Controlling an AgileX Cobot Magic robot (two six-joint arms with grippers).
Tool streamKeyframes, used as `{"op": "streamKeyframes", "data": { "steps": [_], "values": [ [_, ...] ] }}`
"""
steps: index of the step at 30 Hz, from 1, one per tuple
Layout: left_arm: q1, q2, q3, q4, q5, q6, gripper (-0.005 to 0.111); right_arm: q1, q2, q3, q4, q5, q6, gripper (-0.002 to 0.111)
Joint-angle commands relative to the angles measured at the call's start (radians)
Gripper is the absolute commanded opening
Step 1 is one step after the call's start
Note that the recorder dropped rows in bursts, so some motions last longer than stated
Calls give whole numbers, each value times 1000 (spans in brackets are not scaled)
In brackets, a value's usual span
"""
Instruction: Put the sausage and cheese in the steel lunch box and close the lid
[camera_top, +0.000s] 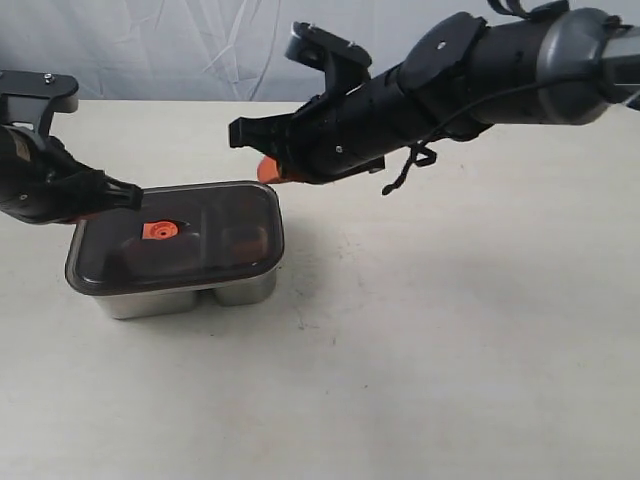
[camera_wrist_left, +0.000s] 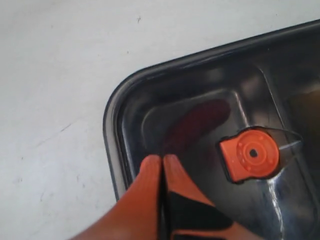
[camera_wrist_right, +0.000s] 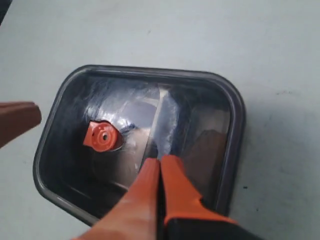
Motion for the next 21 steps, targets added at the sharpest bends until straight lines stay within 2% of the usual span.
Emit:
{"op": "streamKeyframes", "data": {
  "steps": [1, 8, 21],
  "values": [
    [11, 86, -49, 39, -50, 7, 0, 6, 56, -29, 1, 45, 6, -1],
    [83, 176, -110, 7, -61, 3, 0, 26, 67, -29, -6, 96, 6, -1],
    [80, 239, -110, -44, -46, 71, 0, 47, 139, -29, -35, 105, 26, -1]
  ]
}}
